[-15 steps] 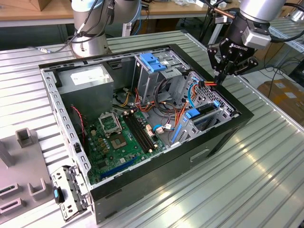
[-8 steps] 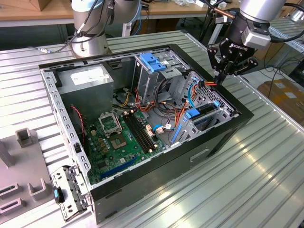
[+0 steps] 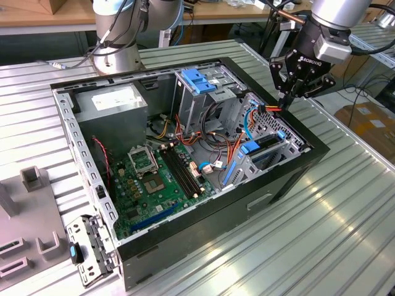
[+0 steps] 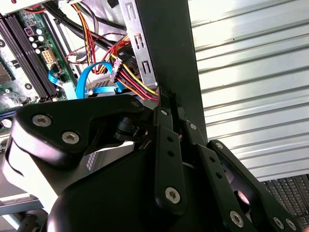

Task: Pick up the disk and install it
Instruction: 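Insert the first disk wire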

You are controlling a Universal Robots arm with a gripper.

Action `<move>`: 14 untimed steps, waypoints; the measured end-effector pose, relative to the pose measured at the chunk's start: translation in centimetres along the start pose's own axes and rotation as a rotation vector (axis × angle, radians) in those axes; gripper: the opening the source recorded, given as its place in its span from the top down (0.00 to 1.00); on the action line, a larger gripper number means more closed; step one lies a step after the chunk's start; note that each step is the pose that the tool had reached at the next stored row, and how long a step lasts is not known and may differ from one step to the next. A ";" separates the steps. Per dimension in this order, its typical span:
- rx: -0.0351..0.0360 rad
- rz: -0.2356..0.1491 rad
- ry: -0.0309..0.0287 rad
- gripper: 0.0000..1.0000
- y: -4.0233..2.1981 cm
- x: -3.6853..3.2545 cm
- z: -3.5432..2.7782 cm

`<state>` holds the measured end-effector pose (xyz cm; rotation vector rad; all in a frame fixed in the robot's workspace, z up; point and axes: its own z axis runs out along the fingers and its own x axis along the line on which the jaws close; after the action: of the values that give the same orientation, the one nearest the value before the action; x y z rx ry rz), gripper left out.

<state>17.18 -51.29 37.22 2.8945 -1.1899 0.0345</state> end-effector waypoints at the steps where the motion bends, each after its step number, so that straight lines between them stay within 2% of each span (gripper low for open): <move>1: 0.0000 0.000 -0.0001 0.83 0.00 0.00 0.00; 14: -0.0009 0.036 -0.0001 0.83 0.01 -0.01 0.00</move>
<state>17.17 -51.29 37.22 2.8724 -1.2415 0.0341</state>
